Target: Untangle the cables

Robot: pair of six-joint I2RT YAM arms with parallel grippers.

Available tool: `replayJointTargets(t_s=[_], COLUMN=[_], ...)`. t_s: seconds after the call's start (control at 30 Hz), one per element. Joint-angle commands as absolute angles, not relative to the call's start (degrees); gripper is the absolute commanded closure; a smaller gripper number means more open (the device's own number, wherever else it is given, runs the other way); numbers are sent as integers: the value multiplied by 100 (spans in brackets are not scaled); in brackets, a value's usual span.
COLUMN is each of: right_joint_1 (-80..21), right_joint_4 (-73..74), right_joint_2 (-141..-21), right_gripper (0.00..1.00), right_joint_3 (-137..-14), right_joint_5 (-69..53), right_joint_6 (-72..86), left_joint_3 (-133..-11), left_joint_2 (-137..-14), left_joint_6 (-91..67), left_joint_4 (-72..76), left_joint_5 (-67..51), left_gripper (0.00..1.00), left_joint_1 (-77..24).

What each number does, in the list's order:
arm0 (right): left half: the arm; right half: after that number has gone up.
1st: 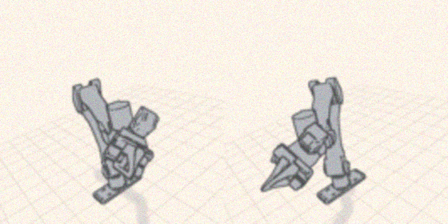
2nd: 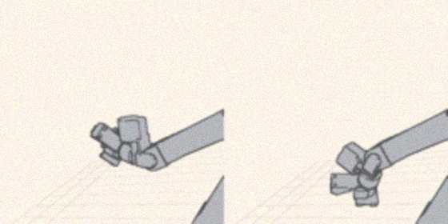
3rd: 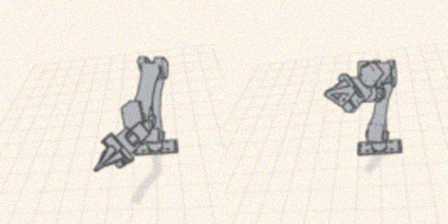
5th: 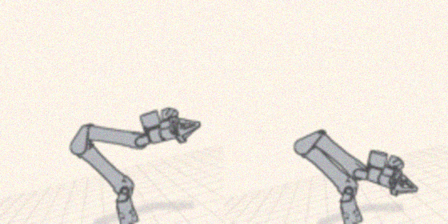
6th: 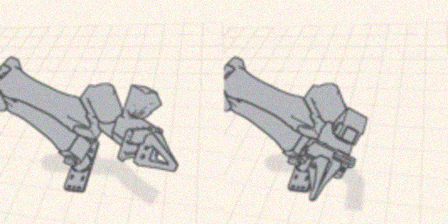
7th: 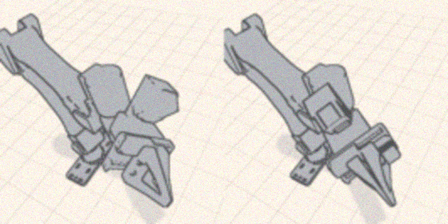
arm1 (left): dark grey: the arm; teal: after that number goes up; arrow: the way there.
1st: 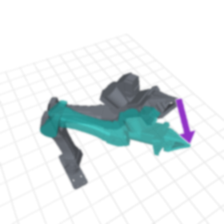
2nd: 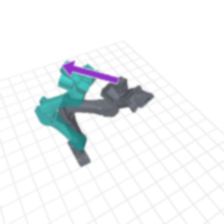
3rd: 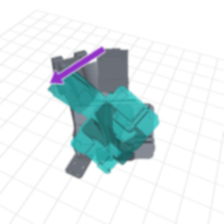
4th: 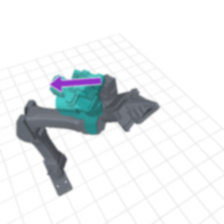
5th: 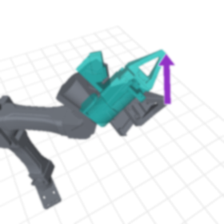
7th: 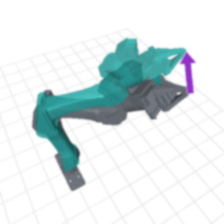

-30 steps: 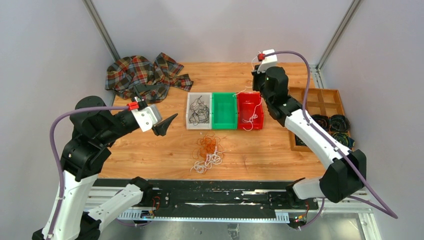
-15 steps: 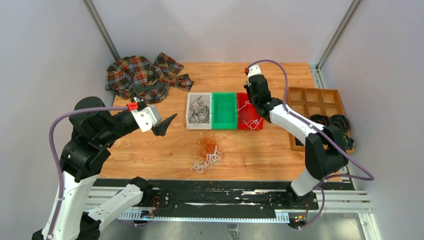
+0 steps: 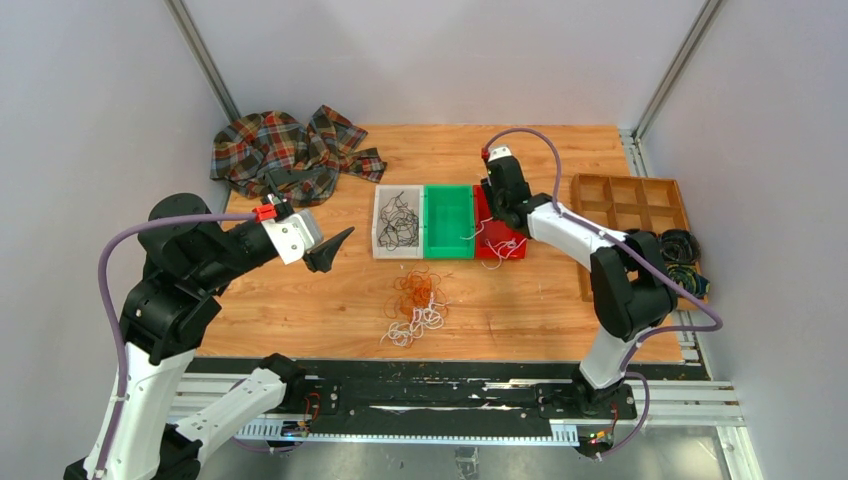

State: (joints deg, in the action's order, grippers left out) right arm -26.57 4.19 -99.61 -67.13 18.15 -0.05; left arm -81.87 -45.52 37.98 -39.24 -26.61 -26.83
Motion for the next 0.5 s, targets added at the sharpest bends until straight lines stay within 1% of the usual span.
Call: replayJointTargets(t_s=[0.0, 0.1, 0.23, 0.33, 0.47], right_joint_1=[-2558, -2553, -2549, -2549, -2548], right_joint_4=[680, 823, 915, 941, 944], right_joint_2=[-9742, -9675, -9509, -9375, -9250], right_gripper=[56, 49, 47, 48, 54], right_joint_3=[-6986, -7122, -7240, -7282, -7262], right_joint_5=[1730, 1745, 1580, 1462, 1234], right_joint_6=[193, 193, 251, 402, 656], left_joint_3=[-8344, -8350, -8350, -8350, -8359], left_joint_2=[-4517, -4521, -4503, -4492, -4498], left_joint_6=[3832, 3827, 3830, 3833, 3837], left_joint_4=[-3909, -3911, -3905, -3911, -3908], left_joint_5=[-2647, -2672, -2678, -2672, -2677], left_gripper=[2, 2, 2, 2, 2], left_joint_1=[-2707, -2708, -2709, -2711, -2707])
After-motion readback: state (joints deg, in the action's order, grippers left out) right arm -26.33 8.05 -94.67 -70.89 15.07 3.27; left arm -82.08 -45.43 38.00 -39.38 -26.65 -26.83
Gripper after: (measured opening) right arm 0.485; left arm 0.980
